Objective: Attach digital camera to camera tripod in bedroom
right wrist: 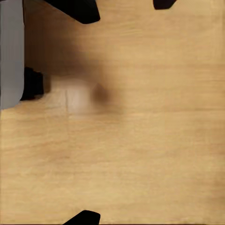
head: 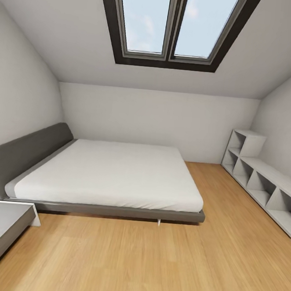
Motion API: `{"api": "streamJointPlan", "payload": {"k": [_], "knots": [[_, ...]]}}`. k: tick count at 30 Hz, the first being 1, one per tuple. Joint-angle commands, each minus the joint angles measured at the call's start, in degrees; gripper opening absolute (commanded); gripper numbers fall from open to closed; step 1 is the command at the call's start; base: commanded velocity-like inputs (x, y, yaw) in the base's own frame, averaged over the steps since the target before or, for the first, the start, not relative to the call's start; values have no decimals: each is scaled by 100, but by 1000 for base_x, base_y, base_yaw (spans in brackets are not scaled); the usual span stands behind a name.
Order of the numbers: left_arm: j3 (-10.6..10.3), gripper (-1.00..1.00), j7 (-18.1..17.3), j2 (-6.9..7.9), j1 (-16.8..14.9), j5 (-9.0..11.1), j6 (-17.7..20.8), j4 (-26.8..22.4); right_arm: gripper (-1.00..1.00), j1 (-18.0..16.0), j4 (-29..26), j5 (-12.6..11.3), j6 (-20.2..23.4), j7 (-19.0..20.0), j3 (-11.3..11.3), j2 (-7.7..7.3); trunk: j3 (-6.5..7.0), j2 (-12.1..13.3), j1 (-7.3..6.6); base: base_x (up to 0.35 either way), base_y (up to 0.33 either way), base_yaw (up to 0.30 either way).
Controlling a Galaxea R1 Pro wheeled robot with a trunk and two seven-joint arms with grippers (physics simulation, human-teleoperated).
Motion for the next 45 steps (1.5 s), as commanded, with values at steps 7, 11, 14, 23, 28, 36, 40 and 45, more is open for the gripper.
{"api": "streamJointPlan", "payload": {"k": [7, 11, 14, 23, 28, 36, 40, 45], "knots": [[28, 100, -14, -34, -12, 10, 2022, -2474, 100, -8, -2487, -7, 321, -400, -10, -43, -6, -3, 0, 0, 0, 0], [34, 100, -23, -88, -138, 10, 2958, -3667, 100, -94, -3833, -21, 744, -479, -15, -48, -6, -3, 0, 0, 0, 0], [37, 100, -25, -148, -445, 16, 3347, -4057, 100, -324, -4362, -30, 1025, -499, -17, -50, -6, -3, 0, 0, 0, 0], [42, 100, -211, -348, -2104, 427, 4159, -3652, 100, -1782, -4867, -57, 1815, -509, -18, -45, -6, -3, 0, 0, 0, 0], [40, 100, -604, -351, -2547, 741, 4253, -3416, 100, -2180, -4915, -69, 2020, -496, 11, 14, -6, -3, 0, 0, 0, 0], [21, 100, -2531, -30, -2698, 851, 3607, -3365, 100, -2306, -4924, -71, 1912, -465, 767, 106, -6, -3, 0, 0, 0, 0], [7, 100, -3122, 43, -2713, 842, 3134, -3204, 100, -2307, -4828, -71, 1874, -463, 872, 112, -6, -3, 0, 0, 0, 0], [22, 100, -3367, 69, -2720, 834, 2855, -3071, 100, -2307, -4645, -71, 1848, -458, 920, 115, -6, -3, 0, 0, 0, 0]]}}
